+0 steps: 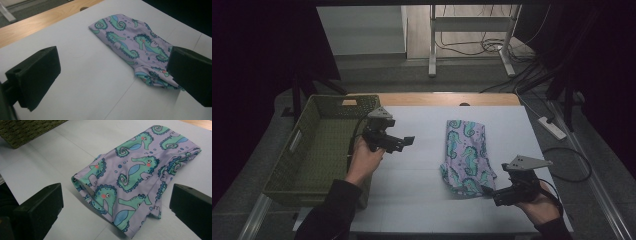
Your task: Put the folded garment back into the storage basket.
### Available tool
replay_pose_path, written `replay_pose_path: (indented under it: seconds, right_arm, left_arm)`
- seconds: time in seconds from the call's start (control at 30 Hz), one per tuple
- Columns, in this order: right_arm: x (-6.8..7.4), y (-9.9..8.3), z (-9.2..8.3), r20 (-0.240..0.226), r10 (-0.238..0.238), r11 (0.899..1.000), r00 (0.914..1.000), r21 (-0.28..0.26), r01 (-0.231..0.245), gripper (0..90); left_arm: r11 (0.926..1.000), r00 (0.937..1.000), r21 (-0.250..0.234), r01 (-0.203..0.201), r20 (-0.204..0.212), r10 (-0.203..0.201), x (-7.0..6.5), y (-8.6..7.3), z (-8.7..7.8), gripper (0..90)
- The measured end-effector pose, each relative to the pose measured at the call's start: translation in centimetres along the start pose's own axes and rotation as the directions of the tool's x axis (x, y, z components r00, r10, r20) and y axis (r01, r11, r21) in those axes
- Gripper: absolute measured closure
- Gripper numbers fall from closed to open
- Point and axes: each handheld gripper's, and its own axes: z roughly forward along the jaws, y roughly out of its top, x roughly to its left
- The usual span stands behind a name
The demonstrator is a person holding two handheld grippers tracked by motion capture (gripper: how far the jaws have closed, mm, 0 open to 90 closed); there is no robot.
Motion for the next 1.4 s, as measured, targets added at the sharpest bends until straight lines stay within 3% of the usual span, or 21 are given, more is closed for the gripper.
replay_pose_path:
  seconds: [0.2,0.47,0.63,0.9,1.23,1.4]
  right_arm:
    - [-0.1,-0.1,0.3,-0.003,-0.005,1.000,1.0000,0.001,0.005,0.0]
    - [-0.3,-0.2,0.9,-0.015,-0.005,1.000,0.9999,0.009,0.006,0.0]
    - [-0.3,-0.2,1.2,-0.032,-0.007,1.000,0.9995,0.008,0.007,0.0]
    - [-0.6,-0.3,1.9,-0.032,-0.008,0.999,0.9995,0.033,0.009,0.0]
    - [-0.6,-0.1,2.9,-0.013,-0.011,0.997,0.9999,0.080,0.012,0.0]
    - [-0.9,0.0,3.6,-0.039,-0.009,0.996,0.9992,0.092,0.013,0.0]
  left_arm:
    - [1.0000,1.0000,-0.004,0.002,0.006,-0.002,-0.2,0.8,1.7,0.0]
    - [0.9997,0.9993,0.007,-0.025,0.026,0.025,-0.5,2.1,4.9,0.0]
    - [0.9998,0.9992,0.017,-0.013,0.038,0.013,-0.6,3.0,6.7,0.0]
    - [0.9989,0.9998,0.043,-0.018,-0.004,0.018,-0.6,3.7,9.1,0.0]
    - [0.9953,0.9997,0.093,-0.024,0.011,0.023,-0.2,4.5,12.6,0.0]
    - [0.9934,0.9995,0.110,-0.032,0.007,0.032,0.2,5.0,13.8,0.0]
